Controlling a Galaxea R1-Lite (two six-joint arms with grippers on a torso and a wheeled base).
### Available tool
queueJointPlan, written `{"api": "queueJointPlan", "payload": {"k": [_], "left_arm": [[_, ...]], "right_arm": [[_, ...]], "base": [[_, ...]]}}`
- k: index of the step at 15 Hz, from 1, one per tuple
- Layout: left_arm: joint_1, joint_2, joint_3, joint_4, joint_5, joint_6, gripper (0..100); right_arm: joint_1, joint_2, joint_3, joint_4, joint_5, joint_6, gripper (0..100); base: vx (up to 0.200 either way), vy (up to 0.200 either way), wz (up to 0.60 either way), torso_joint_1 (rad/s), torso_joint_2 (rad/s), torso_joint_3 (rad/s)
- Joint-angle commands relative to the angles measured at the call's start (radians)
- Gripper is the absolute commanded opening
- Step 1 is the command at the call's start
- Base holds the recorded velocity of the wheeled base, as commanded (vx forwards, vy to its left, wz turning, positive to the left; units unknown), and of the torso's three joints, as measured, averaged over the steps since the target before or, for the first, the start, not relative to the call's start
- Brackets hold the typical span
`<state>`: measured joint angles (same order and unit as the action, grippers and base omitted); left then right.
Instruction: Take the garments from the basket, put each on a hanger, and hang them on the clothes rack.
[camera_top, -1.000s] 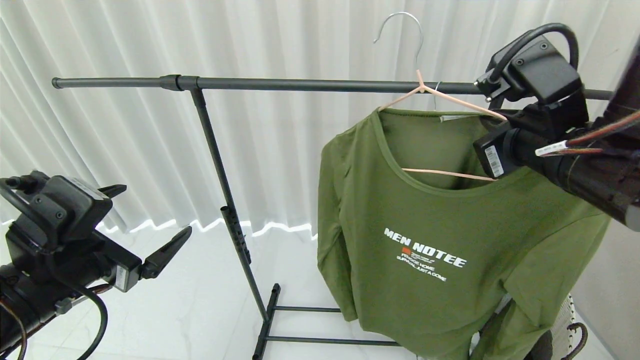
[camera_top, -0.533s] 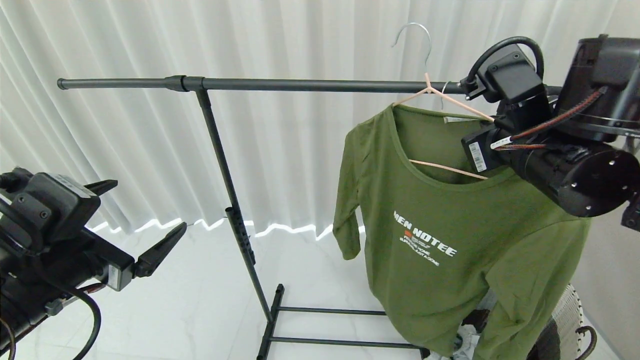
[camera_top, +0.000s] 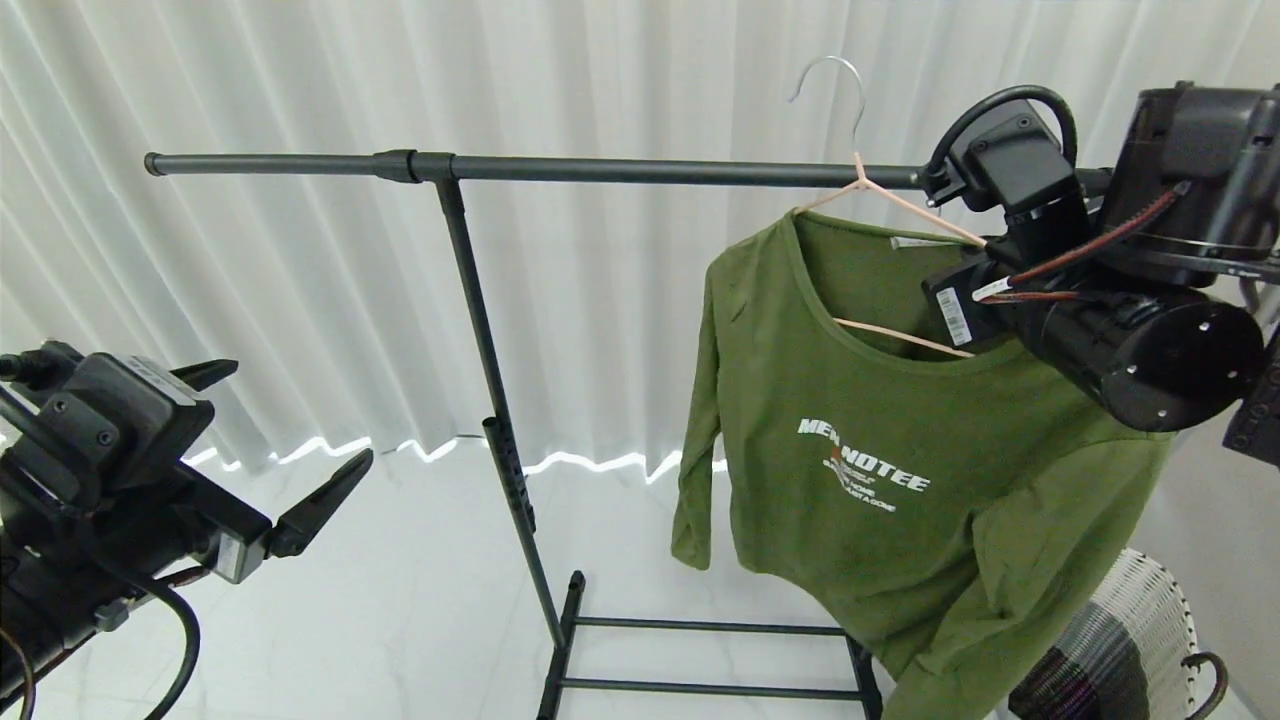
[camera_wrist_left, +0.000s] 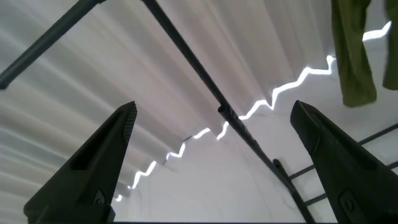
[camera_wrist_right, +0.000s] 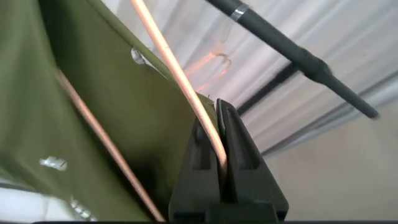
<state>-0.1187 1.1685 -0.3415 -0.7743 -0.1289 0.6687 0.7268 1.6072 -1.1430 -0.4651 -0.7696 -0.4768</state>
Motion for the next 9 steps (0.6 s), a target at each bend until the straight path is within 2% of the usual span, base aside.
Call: {"api": "queueJointPlan", "payload": {"k": [1, 3, 9], "left_arm": [[-0.032, 0.000, -0.002, 0.000, 0.005, 0.005, 100], [-0.042, 0.000, -0.004, 0.000, 0.006, 0.005, 100], [-0.064, 0.000, 0.001, 0.000, 0.005, 0.003, 100]], "right_arm": [[-0.006, 0.011, -0.001, 0.000, 0.000, 0.015, 0], [-0.007, 0.022, 0.000, 0.000, -0.005, 0.041, 0], [-0.012, 0.056, 0.003, 0.000, -0.040, 0.098, 0]], "base": [[0.000, 0.000, 0.00, 0.000, 0.00, 0.000], [0.000, 0.000, 0.00, 0.000, 0.00, 0.000], [0.200, 0.000, 0.00, 0.001, 0.00, 0.003]]}}
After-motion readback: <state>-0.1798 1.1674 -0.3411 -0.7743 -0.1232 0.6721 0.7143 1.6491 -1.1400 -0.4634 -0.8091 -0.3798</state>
